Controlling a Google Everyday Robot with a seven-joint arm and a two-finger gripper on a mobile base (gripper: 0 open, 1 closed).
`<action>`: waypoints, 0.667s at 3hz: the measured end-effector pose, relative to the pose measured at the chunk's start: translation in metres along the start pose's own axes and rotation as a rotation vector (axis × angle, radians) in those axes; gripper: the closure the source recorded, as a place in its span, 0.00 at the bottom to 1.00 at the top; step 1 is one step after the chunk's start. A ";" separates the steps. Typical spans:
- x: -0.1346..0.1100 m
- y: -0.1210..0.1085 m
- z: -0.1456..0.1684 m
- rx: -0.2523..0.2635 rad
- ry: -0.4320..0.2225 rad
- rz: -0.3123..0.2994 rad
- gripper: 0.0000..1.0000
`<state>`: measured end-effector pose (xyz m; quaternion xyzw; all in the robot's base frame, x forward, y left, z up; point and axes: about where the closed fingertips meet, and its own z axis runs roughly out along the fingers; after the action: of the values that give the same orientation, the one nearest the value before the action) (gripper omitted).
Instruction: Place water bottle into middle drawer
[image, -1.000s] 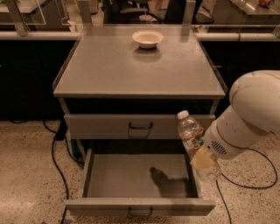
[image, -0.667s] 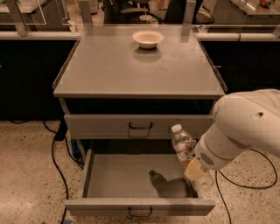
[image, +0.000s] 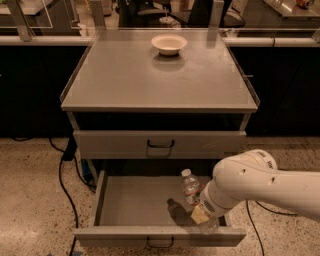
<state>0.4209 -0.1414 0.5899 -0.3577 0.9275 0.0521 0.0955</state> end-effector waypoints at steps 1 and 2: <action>-0.005 -0.002 0.001 0.005 -0.020 0.002 1.00; -0.004 -0.003 0.002 0.013 -0.030 0.005 1.00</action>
Offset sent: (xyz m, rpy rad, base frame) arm 0.0054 -0.0010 -0.0049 0.0164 -0.0472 -0.0188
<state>0.4258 -0.1403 0.5891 -0.3541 0.9271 0.0518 0.1115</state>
